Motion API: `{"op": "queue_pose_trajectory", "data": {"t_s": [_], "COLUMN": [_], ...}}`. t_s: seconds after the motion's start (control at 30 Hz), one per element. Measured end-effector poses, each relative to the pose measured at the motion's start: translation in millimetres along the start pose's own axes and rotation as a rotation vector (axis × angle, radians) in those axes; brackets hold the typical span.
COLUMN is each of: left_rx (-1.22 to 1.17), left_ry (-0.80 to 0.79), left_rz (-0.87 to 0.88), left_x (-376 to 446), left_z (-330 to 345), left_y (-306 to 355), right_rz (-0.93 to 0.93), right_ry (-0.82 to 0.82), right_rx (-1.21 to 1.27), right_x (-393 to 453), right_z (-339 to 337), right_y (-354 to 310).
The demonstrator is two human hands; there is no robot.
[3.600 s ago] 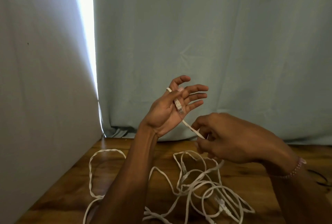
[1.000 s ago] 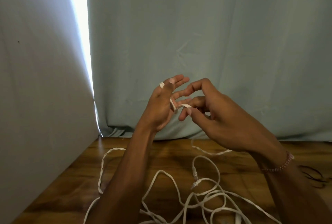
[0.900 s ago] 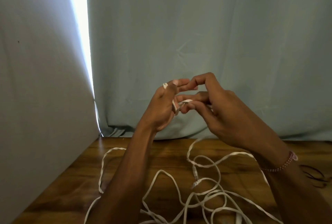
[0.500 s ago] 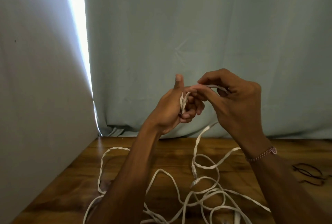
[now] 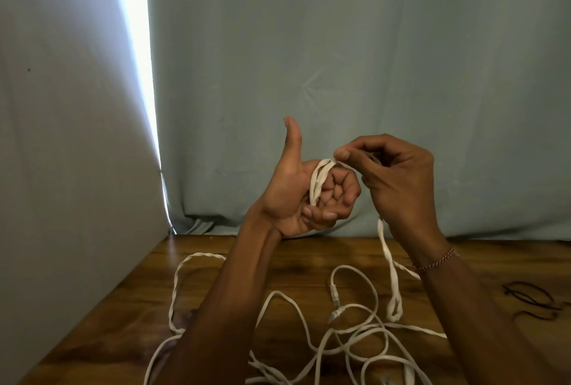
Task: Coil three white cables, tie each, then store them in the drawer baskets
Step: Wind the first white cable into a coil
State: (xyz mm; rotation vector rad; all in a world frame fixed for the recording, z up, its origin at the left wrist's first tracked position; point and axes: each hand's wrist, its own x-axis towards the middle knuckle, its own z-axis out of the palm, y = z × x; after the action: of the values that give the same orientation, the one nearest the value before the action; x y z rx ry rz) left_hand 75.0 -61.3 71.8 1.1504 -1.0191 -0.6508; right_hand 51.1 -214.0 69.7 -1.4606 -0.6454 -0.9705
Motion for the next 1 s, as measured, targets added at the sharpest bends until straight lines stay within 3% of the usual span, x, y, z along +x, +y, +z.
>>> {"op": "queue_pose_trajectory", "data": {"t_s": [0.1, 0.33, 0.43, 0.67, 0.83, 0.93, 1.0], "left_rx": [0.0, 0.08, 0.16, -0.007, -0.057, -0.057, -0.028], "left_ry": [-0.023, 0.116, 0.226, 0.293, 0.283, 0.369, 0.435], "left_rz": [-0.051, 0.015, 0.139, 0.295, 0.363, 0.416, 0.405], "left_x": [0.6, 0.8, -1.4, -3.4, -1.8, -0.1, -1.1], "left_z": [0.1, 1.8, 3.4, 4.9, 5.8, -1.7, -8.0], "left_y": [-1.3, 2.5, 5.3, 11.8, 13.5, 9.1, 5.8], "right_rz": [0.029, 0.175, 0.2, 0.357, 0.532, 0.462, 0.298], "right_ry": [-0.004, -0.051, -0.252, -0.732, -0.846, -1.12, -1.179], "right_rx": [0.02, -0.011, -0.02, -0.359, -0.291, -0.573, -0.805], "right_x": [-1.8, -3.2, -1.9, -13.5, -10.3, -17.8, -21.0], "right_z": [3.5, -0.5, -3.9, 1.4, -3.9, -6.0, -7.7], "right_y": [-0.3, 4.5, 3.1, -12.7, -27.1, -36.0, -41.2]}}
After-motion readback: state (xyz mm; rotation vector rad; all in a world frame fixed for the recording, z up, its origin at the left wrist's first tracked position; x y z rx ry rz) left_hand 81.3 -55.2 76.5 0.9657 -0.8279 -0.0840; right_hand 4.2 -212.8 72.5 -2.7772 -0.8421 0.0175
